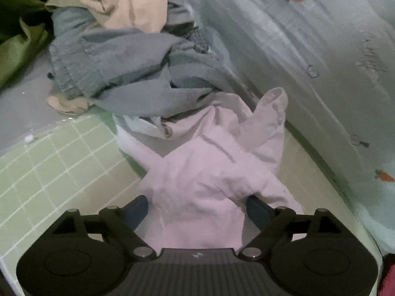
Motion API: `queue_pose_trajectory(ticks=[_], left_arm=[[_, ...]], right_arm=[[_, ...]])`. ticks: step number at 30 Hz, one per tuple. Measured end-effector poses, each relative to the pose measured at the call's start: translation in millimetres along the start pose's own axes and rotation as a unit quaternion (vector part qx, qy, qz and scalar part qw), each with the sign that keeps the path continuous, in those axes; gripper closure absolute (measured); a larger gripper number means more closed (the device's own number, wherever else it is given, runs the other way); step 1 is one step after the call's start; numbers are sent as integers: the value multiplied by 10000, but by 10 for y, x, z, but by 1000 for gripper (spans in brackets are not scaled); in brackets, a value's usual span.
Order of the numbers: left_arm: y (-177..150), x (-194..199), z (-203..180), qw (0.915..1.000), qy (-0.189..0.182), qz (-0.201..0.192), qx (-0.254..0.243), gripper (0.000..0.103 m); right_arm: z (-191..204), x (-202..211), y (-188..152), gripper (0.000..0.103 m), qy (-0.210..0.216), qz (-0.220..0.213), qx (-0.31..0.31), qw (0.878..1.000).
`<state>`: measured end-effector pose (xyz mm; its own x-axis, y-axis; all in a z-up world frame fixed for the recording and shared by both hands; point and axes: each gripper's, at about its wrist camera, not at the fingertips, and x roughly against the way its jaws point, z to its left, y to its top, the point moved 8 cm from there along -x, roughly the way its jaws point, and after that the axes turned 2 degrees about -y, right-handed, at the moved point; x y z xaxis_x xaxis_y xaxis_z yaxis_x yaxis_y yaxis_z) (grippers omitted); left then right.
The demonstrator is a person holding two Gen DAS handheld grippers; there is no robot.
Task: Fold clothes
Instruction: 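Open both grippers and release the shirt onto the mat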
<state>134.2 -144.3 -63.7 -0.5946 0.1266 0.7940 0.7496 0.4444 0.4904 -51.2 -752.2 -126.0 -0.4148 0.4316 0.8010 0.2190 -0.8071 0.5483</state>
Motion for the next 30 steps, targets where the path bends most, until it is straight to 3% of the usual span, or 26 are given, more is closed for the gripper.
queue_pose_trajectory(ticks=[5, 6, 16, 30], left_arm=[[46, -319, -69, 9988, 282, 347, 188, 11], [45, -356, -71, 9986, 307, 377, 227, 11], [132, -241, -121, 9977, 253, 343, 525, 11], [442, 178, -326, 9973, -87, -300, 664, 8]], right_arm=[[103, -353, 74, 13, -302, 345, -225, 9987], [134, -403, 92, 8, -404, 362, -184, 9984], [356, -559, 21, 0, -1085, 525, 738, 9900], [359, -479, -79, 0, -822, 371, 1216, 9885]])
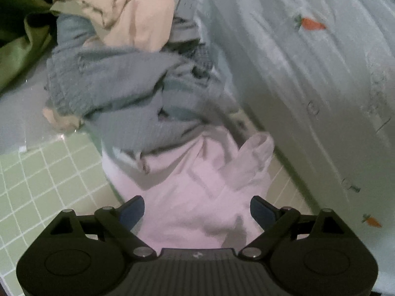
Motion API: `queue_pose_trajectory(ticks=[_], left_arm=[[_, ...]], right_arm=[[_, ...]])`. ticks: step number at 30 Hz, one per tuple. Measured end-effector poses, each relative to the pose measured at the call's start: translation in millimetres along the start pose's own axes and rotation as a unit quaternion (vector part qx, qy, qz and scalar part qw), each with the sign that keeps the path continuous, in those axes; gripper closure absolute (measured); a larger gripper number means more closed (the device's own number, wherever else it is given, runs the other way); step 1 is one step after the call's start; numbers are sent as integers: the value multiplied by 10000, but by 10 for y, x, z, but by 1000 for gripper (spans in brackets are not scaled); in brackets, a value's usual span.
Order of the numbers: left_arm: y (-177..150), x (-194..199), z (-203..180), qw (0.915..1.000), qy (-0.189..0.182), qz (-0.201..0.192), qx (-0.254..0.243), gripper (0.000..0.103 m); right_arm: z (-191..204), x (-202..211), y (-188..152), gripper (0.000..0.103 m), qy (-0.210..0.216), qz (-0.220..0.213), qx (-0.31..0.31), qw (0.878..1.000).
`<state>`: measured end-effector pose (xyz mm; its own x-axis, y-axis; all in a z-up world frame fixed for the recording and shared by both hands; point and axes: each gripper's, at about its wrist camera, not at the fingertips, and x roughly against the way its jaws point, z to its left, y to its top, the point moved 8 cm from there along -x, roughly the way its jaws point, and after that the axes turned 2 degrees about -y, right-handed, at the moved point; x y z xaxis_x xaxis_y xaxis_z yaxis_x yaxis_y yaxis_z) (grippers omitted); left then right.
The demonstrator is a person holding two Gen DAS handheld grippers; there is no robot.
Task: Fold clothes
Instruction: 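Open both grippers and release the shirt onto the mat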
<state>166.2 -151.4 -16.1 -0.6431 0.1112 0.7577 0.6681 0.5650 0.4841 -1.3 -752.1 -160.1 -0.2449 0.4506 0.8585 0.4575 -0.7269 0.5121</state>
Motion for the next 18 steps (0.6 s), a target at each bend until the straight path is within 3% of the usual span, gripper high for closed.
queue_pose_trajectory(ticks=[4, 9, 12, 14, 15, 16, 17, 18], left_arm=[[-63, -192, -118, 9996, -54, 255, -49, 7], [-178, -487, -234, 9970, 431, 444, -457, 7], [-263, -617, -188, 9934, 785, 548, -634, 21], [-320, -658, -105, 9943, 721, 648, -432, 54], [-349, -680, -58, 9948, 654, 729, -287, 62], [-366, -667, -21, 9952, 613, 725, -250, 76], [-381, -650, 16, 9955, 575, 712, -227, 85], [-396, -633, 52, 9959, 537, 699, -203, 87]], right_arm=[[14, 3, -6, 0, -11, -16, 14, 10000], [7, -4, 7, 0, 66, 42, 106, 9999], [5, 11, -3, 5, 173, 34, 226, 9996], [38, 79, -16, 21, 358, -124, 430, 9984], [58, 121, -24, 43, 464, -222, 547, 9972], [82, 158, -32, 76, 590, -273, 649, 9958], [107, 193, -40, 86, 728, -298, 743, 9941], [107, 210, -48, 91, 796, -291, 743, 9936]])
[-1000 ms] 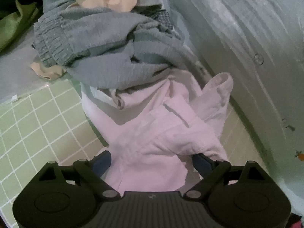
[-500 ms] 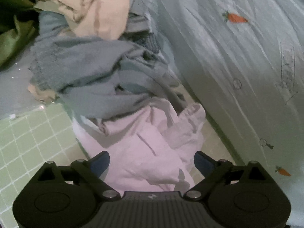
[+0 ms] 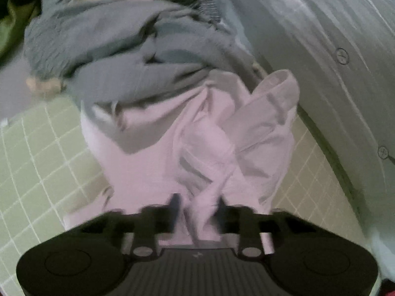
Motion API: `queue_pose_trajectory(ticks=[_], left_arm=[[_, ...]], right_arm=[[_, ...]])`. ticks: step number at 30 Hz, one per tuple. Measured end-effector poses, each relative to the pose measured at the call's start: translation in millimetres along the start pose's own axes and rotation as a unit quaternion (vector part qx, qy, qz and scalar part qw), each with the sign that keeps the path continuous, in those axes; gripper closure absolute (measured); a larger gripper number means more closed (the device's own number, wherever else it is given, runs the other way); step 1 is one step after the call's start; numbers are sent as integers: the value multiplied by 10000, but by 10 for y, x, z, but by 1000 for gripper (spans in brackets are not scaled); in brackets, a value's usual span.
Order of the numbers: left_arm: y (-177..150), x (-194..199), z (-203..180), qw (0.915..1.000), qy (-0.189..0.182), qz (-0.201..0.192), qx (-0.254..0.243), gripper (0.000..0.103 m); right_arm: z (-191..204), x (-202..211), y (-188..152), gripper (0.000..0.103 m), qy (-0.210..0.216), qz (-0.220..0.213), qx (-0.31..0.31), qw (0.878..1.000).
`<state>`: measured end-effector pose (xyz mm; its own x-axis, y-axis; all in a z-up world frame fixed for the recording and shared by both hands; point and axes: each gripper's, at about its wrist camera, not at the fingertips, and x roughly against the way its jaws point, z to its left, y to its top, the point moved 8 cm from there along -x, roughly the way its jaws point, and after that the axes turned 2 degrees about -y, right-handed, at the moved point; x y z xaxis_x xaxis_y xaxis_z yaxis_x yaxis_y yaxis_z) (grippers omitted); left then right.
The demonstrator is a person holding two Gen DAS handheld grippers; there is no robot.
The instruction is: Fold clothes
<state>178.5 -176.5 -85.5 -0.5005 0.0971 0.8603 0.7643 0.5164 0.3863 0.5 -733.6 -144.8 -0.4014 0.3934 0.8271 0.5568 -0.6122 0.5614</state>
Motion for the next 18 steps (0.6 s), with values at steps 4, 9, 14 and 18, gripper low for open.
queue_pose_trajectory(ticks=[4, 9, 14, 18], left_arm=[[-38, 153, 181, 9997, -164, -138, 124, 91], [-50, 377, 409, 9987, -286, -380, 205, 93], [104, 418, 228, 9974, -439, -576, 46, 94], [326, 499, -70, 9940, -708, -833, -92, 95]], right_arm=[[-175, 64, -33, 102, 262, 82, -768, 9967], [-404, 300, -40, 102, 466, -179, -1515, 9872], [-413, 523, 285, 102, 703, -705, -1699, 9804], [-303, 768, 833, 102, 958, -1357, -1741, 9706]])
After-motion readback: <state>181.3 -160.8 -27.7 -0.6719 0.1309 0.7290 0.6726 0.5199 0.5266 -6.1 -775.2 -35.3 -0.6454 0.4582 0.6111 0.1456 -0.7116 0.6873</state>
